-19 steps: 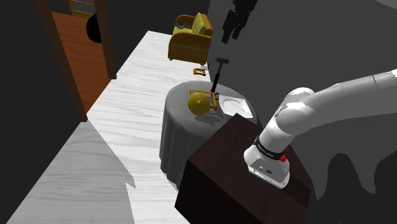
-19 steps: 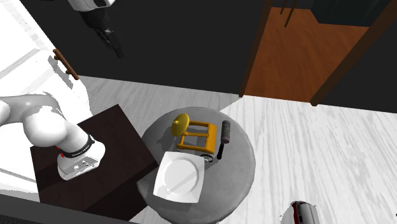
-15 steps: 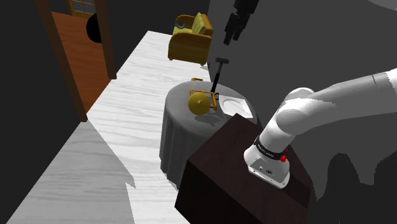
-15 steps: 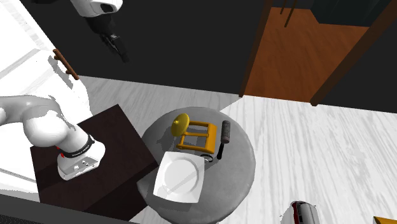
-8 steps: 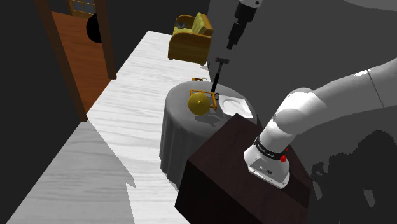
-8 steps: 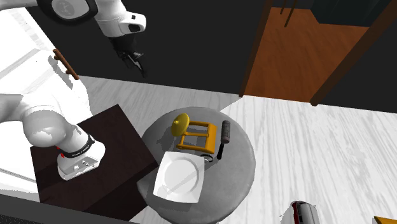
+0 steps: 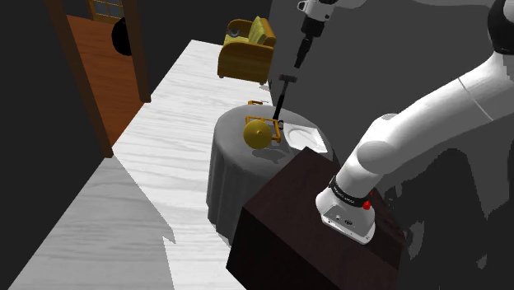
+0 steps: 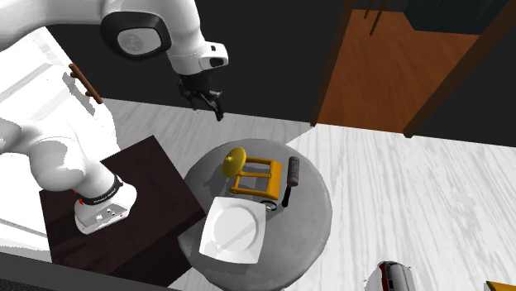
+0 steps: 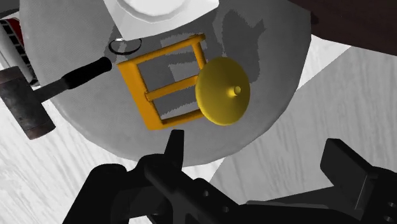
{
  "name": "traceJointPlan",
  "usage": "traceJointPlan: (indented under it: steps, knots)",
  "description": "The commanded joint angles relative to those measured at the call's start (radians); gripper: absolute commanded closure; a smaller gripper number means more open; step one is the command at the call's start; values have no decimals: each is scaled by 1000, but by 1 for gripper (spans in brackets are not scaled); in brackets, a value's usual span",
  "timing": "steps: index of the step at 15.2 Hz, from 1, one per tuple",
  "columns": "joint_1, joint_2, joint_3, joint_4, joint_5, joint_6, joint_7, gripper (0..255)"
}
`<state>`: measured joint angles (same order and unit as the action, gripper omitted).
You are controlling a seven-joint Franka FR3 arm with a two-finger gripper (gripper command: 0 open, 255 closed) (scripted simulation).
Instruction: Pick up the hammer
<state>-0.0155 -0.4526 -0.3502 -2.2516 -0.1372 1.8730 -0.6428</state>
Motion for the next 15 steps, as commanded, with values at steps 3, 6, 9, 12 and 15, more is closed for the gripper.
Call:
traceJointPlan:
  steps: [3,6,9,12,15]
  knots:
    - [7,134,-93,74,18,51,-160,0]
    - [14,250,-152,146,59,82,-281,0]
    - [11,378,-201,231,121,102,-407,0]
    - [-8,516,-232,332,199,107,-535,0]
    - [-51,659,-238,450,280,96,-654,0]
